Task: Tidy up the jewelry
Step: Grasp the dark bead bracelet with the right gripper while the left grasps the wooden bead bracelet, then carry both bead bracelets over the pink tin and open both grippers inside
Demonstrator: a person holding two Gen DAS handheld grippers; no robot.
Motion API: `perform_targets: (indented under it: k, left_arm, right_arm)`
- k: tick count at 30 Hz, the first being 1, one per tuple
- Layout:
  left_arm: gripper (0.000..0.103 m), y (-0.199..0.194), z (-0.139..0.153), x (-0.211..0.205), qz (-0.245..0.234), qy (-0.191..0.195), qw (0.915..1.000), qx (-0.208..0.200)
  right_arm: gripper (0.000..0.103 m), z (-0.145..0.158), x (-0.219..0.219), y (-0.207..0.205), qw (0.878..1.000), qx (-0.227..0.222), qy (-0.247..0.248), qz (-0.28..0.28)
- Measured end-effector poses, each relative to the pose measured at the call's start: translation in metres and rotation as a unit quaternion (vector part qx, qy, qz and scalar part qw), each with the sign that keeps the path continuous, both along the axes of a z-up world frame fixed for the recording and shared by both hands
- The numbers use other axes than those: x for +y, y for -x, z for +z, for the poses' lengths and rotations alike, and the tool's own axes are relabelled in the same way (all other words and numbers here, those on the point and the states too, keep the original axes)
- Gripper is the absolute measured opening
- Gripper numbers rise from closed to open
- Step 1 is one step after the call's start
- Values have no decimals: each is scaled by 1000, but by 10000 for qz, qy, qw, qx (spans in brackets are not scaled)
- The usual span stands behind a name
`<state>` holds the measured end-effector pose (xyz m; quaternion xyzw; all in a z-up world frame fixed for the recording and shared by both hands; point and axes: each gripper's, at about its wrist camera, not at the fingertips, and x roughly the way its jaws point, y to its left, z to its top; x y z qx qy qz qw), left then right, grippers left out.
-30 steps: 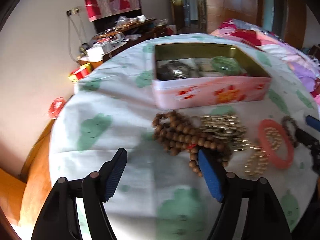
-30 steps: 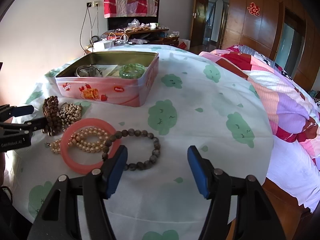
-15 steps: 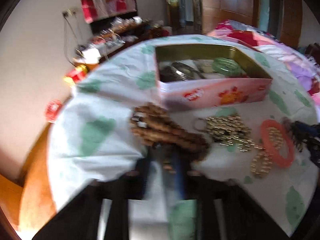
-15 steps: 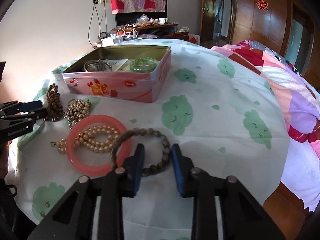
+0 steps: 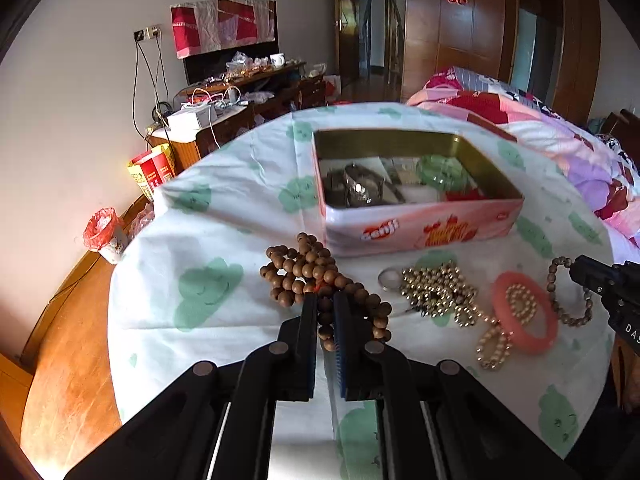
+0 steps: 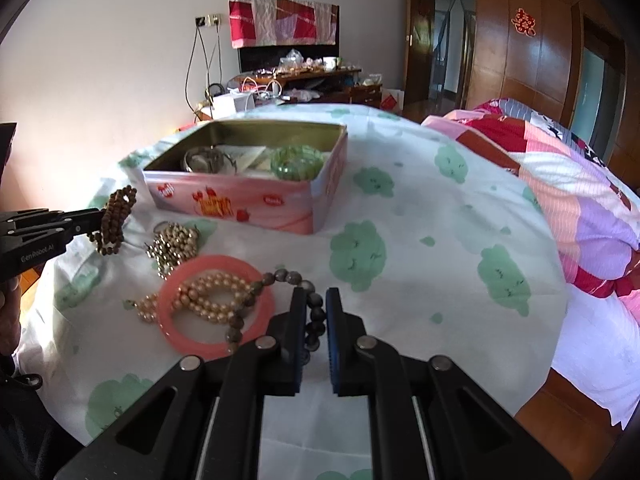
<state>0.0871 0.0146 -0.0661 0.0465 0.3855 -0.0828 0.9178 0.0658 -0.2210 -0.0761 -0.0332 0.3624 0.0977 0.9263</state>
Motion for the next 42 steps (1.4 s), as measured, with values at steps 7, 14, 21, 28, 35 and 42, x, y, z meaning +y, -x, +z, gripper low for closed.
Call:
perform_targets:
  k: [7, 14, 21, 28, 35, 42]
  left_arm:
    - [7, 2, 10, 1, -53, 23, 9999, -105]
    - [7, 3, 19, 1, -88, 12, 9997, -217]
    - [7, -4, 35, -2, -164, -88, 9991, -391]
    - [7, -17, 48, -9, -261, -173, 9982, -515]
    - [7, -28, 50, -17, -351, -220, 9978, -522]
    - [7, -37, 52, -25, -433, -312, 9971, -540]
  right_arm:
    - [10, 12, 1, 3, 9998, -201, -5, 10]
    - [10, 18, 0, 2, 9994, -332, -39, 3]
    - [10, 35, 4, -4, 9985, -540, -37, 61]
    - [10, 50, 8, -17, 9973, -716, -42, 148]
    - [10, 60, 11, -32, 9964, -825, -41, 198]
    - [10, 64, 13, -43, 9959, -869, -51, 228]
